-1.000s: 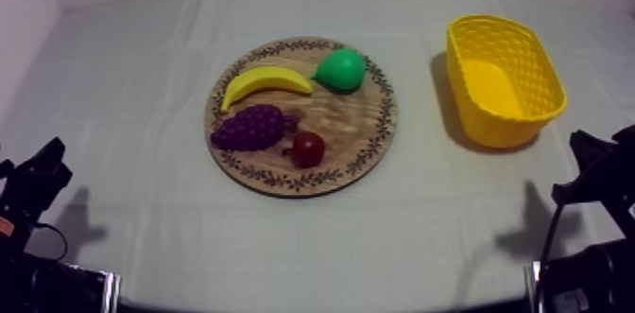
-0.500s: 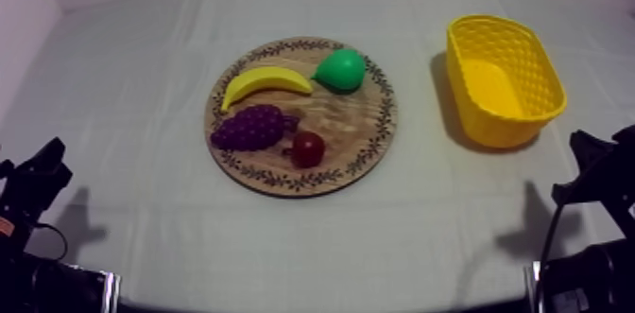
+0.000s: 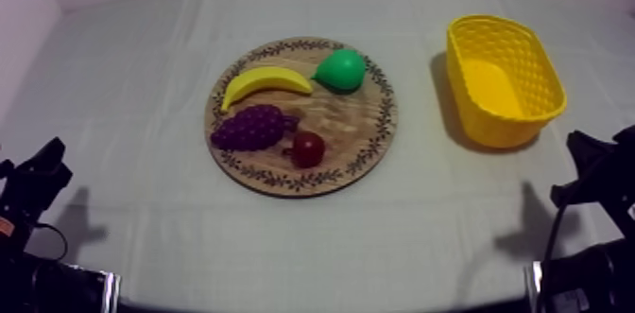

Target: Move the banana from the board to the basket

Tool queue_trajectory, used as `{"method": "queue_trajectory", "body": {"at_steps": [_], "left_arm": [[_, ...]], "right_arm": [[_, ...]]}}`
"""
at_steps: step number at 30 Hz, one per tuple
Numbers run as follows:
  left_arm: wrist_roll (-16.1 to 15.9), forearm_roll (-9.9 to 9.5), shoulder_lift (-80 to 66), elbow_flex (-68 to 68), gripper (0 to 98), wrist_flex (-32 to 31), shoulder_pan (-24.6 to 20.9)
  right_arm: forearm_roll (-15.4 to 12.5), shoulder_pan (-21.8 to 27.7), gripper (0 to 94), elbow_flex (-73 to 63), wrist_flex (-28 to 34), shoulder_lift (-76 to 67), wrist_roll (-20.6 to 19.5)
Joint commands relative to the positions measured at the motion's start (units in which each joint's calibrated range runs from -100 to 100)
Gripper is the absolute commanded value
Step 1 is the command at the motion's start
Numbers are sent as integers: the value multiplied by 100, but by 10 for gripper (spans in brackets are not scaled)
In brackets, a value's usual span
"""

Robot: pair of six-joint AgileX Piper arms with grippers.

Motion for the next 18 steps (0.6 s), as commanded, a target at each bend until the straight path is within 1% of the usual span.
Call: {"method": "queue_trajectory", "body": {"at_steps": [1,4,7,10,13,14,15,16,18], "left_arm": [[-1,-1,-3,3,1,0,0],[-1,-1,-3,3,1,0,0],[-1,-1,-3,3,1,0,0],[-1,-1,-3,3,1,0,0],[-1,-1,-3,3,1,0,0],[-1,-1,-3,3,1,0,0],[-1,-1,-3,3,1,0,0],[-1,-1,-3,3,1,0,0],[-1,-1,-3,3,1,0,0]], "right_arm": [[-3,-124,6,1,-51,173,77],[-145,-133,6,-153,-431,915,257],[-494,8,6,-758,-751,2054,640],[-908,272,6,-1803,-748,3197,1057],[-1236,486,6,-3010,-556,4186,1340],[-1271,500,6,-3400,-496,4474,1360],[-1238,467,6,-3776,-437,4751,1319],[-1142,382,6,-4130,-369,5008,1219],[-826,122,6,-4765,-210,5475,920]]}}
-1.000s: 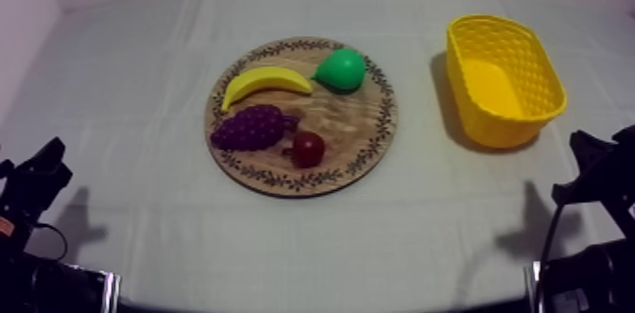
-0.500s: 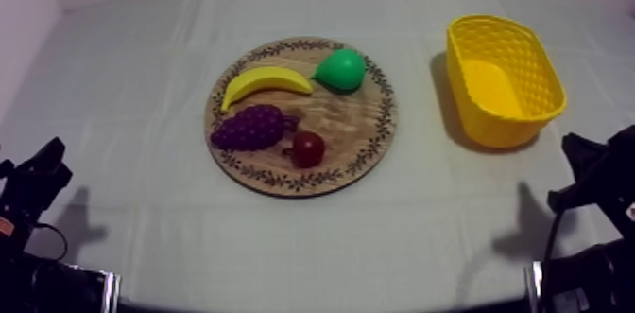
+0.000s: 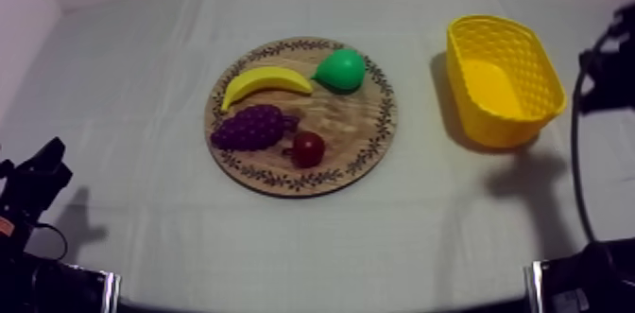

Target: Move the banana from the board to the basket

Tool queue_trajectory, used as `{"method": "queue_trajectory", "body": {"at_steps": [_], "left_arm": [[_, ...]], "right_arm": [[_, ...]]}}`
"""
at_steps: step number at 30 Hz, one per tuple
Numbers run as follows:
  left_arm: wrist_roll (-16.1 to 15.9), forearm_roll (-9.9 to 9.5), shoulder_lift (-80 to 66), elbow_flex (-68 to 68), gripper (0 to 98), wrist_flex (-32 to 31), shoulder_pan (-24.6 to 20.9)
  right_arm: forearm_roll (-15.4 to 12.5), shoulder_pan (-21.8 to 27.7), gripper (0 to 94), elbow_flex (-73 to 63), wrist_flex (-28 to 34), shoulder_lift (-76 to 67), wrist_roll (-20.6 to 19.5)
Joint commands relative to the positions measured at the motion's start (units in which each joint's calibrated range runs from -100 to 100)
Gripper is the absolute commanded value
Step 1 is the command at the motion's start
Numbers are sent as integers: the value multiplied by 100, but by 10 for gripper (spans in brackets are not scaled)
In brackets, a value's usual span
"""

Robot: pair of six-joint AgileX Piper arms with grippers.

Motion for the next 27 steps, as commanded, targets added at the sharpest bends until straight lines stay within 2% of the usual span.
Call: {"method": "queue_trajectory", "body": {"at_steps": [1,3,8,14,21,27], "left_arm": [[-1,-1,-3,3,1,0,0],[-1,-1,-3,3,1,0,0],[1,-1,-3,3,1,0,0],[-1,-1,-3,3,1,0,0],[-1,-1,-3,3,1,0,0],[1,-1,-3,3,1,0,0]], "right_arm": [[607,-511,6,-1748,229,1377,-576],[866,-764,6,-2206,401,1709,-821],[1293,-1274,6,-3112,857,2398,-1248],[1627,-1625,6,-4006,1326,3045,-1518],[1694,-2012,6,-4708,1565,3713,-1365],[1610,-2366,6,-5043,1540,4379,-956]]}}
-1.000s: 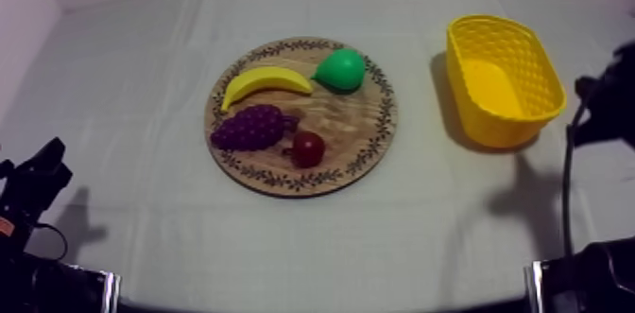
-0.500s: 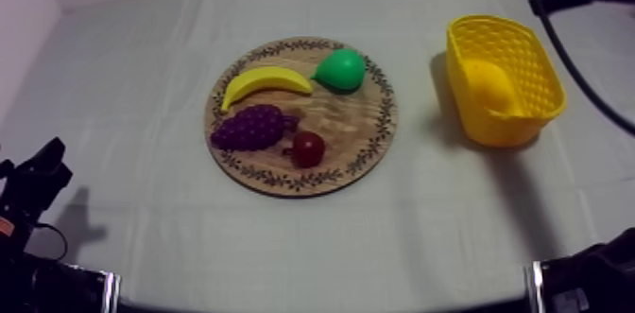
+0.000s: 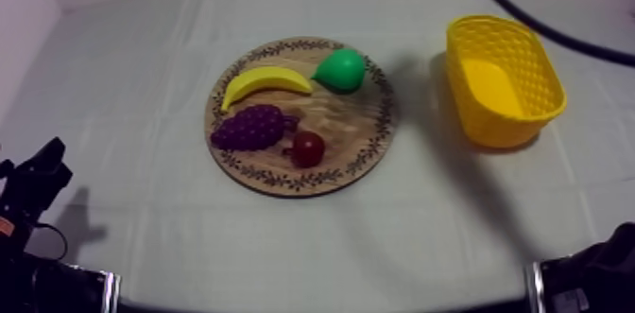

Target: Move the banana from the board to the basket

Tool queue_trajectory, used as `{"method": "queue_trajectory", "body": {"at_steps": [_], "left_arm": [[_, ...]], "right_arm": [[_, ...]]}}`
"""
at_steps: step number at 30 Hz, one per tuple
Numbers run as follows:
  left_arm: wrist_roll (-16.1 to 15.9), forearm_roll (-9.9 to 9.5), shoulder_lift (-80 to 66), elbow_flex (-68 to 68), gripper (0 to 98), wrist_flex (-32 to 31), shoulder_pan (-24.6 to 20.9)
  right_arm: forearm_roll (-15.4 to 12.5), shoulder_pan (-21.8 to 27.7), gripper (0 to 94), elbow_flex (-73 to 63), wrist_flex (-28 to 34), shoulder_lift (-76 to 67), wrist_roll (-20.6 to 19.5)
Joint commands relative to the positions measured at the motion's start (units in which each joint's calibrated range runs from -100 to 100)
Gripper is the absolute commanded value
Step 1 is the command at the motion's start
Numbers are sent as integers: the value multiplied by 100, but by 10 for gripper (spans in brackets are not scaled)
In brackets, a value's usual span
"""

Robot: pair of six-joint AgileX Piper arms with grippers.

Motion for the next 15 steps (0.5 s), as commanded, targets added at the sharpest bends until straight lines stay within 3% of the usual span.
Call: {"method": "queue_trajectory", "body": {"at_steps": [1,10,15], "left_arm": [[0,-1,-3,3,1,0,0],[-1,-1,-3,3,1,0,0],[-1,-1,-3,3,1,0,0]], "right_arm": [[-69,-103,6,-78,-68,288,321],[-447,-424,6,-386,-243,993,1214],[-439,-761,6,-561,-103,1280,1390]]}}
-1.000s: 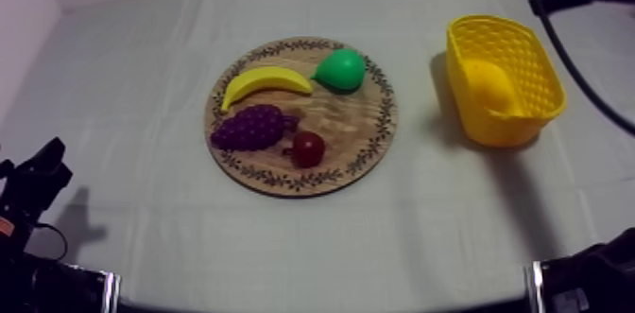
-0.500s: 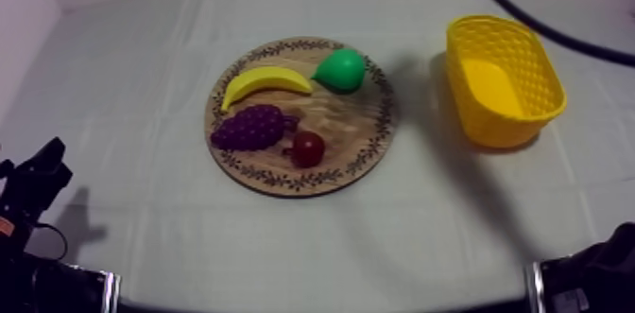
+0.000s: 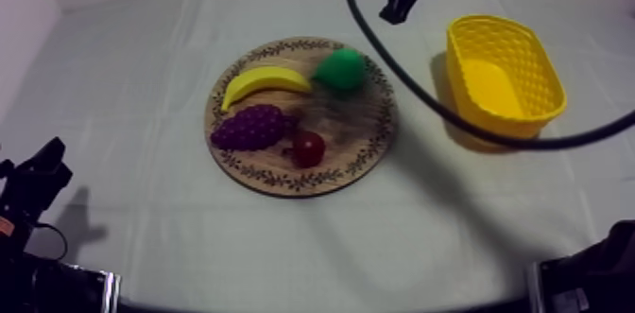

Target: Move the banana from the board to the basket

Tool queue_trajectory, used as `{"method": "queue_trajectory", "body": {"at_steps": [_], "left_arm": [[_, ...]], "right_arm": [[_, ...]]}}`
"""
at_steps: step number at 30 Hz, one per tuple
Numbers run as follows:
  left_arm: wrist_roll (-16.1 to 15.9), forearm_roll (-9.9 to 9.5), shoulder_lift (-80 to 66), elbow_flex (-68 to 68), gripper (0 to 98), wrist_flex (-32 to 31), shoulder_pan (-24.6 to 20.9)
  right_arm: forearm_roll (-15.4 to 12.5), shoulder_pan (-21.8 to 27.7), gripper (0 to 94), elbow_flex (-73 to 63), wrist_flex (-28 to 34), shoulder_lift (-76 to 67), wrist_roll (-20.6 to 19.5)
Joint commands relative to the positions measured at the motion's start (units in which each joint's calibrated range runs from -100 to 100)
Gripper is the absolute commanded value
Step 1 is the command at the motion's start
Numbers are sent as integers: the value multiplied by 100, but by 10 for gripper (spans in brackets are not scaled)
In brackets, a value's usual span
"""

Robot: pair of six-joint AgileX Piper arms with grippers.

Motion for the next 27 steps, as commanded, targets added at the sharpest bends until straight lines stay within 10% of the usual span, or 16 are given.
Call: {"method": "queue_trajectory", "body": {"at_steps": [1,27], "left_arm": [[-1,-1,-3,3,1,0,0],[-1,-1,-3,3,1,0,0]], "right_arm": [[10,-179,6,-118,153,111,56],[762,-926,52,-2517,1459,2357,-635]]}}
